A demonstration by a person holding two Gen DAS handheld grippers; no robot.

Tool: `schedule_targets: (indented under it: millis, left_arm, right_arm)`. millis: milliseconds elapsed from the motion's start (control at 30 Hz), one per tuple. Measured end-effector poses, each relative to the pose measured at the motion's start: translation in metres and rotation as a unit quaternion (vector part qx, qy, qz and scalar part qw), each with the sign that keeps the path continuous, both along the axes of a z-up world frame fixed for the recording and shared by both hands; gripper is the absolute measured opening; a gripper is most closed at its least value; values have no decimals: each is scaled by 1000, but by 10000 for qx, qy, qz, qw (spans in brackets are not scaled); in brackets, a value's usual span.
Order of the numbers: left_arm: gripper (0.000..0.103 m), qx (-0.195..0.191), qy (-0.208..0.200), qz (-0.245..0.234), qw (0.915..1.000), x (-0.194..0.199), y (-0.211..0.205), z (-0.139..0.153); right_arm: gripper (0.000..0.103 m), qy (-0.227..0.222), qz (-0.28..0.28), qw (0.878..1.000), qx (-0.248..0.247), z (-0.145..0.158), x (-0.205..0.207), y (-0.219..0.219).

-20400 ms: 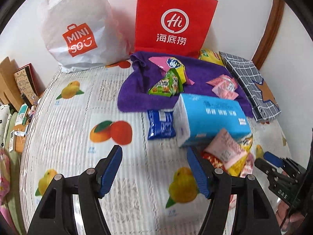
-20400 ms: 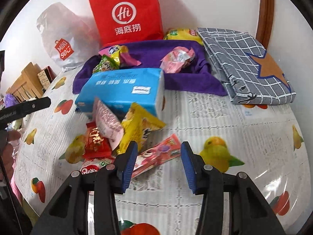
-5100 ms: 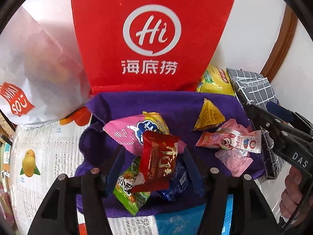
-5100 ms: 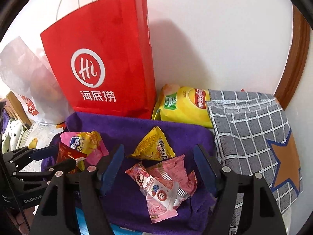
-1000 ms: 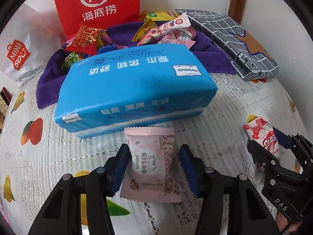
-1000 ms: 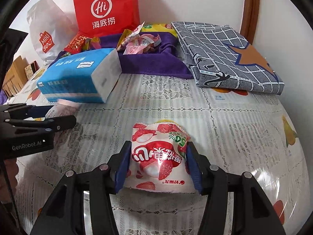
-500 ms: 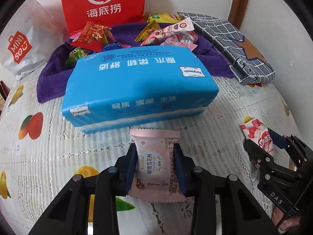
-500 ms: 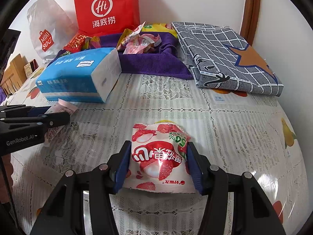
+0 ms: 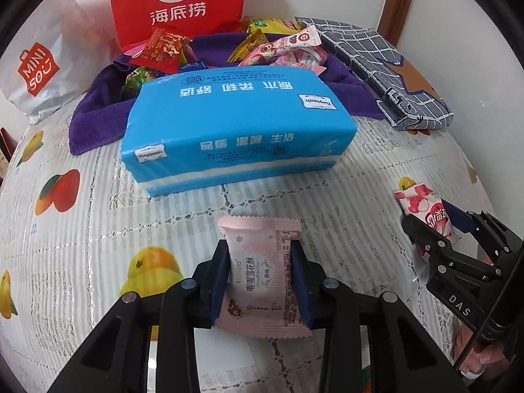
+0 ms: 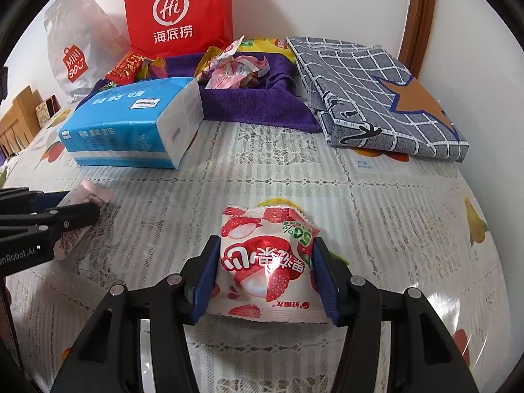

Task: Organize snacks
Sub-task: 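Carry the strawberry candy bag and pink wafer packet over the purple towel with both grippers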

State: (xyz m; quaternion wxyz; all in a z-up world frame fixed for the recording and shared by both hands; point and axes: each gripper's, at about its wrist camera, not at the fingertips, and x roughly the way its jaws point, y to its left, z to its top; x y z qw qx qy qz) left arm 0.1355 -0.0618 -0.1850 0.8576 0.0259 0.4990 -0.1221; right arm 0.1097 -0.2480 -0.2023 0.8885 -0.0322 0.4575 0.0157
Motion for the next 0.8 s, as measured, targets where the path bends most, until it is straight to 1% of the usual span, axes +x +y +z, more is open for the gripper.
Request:
schedule_targets:
  millis: [200,367,567,800]
  left_arm:
    - [34,-87,-23,54,9999,-5,7,9]
    - [34,-100,-94,104,9999,-9,12,18]
    - [34,-168,-157,175,9996,-15,21,33]
    - [34,-212,-327,258,9989,-25,31,57]
  right_arm:
    - [53,34,92,9999,-54,6,-6,9]
    - [53,-45,175,9998,10,15,-10,19]
    - [53,-150,255,9995,145,34,-14,31]
    - [53,-354,302,9988,153,60,-21,44]
